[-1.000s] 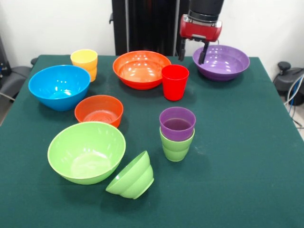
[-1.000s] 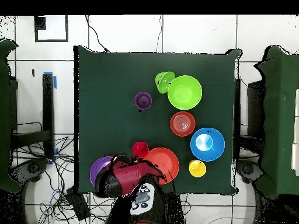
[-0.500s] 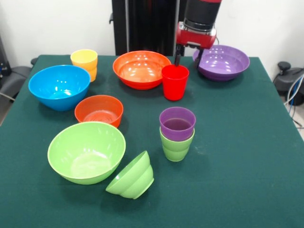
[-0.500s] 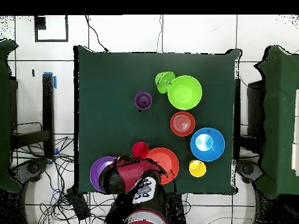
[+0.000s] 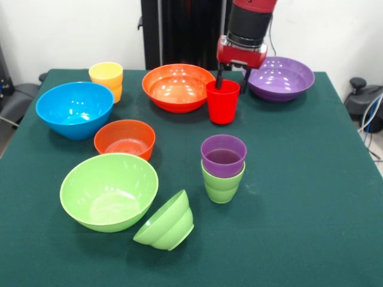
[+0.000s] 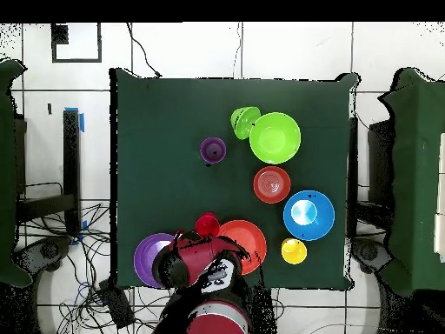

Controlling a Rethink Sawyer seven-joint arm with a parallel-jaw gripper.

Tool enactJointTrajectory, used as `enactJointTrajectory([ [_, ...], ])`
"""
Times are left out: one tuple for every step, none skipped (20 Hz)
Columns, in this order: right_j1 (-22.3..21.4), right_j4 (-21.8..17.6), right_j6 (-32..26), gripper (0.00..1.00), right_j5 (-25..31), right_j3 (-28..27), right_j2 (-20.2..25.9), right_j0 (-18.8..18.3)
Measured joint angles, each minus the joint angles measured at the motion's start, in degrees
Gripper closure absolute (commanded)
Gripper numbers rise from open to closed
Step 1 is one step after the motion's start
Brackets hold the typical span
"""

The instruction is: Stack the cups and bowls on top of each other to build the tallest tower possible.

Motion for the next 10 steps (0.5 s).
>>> enactJointTrajectory([
  [0.32,0.0,0.0,0.0,-0.32,-0.05,-0.23,0.01],
  [0.42,0.01,0.0,0.0,-0.45,-0.06,-0.32,0.01],
  [0.63,0.01,0.0,0.0,-0.68,-0.09,-0.54,0.01],
  [0.69,0.01,0.0,0.0,-0.75,-0.09,-0.59,0.01],
  [0.84,0.0,0.0,0.0,-0.93,-0.09,-0.73,0.01],
  [1.03,0.01,0.0,0.0,-1.18,-0.11,-0.87,0.04],
  [1.16,0.01,0.0,0.0,-1.34,-0.11,-0.94,0.05],
  [1.34,0.01,0.0,0.0,-1.55,-0.12,-1.03,0.08],
  [1.5,0.01,0.0,0.0,-1.74,-0.12,-1.11,0.12],
  [1.65,0.01,0.0,0.0,-1.95,-0.12,-1.19,0.15],
])
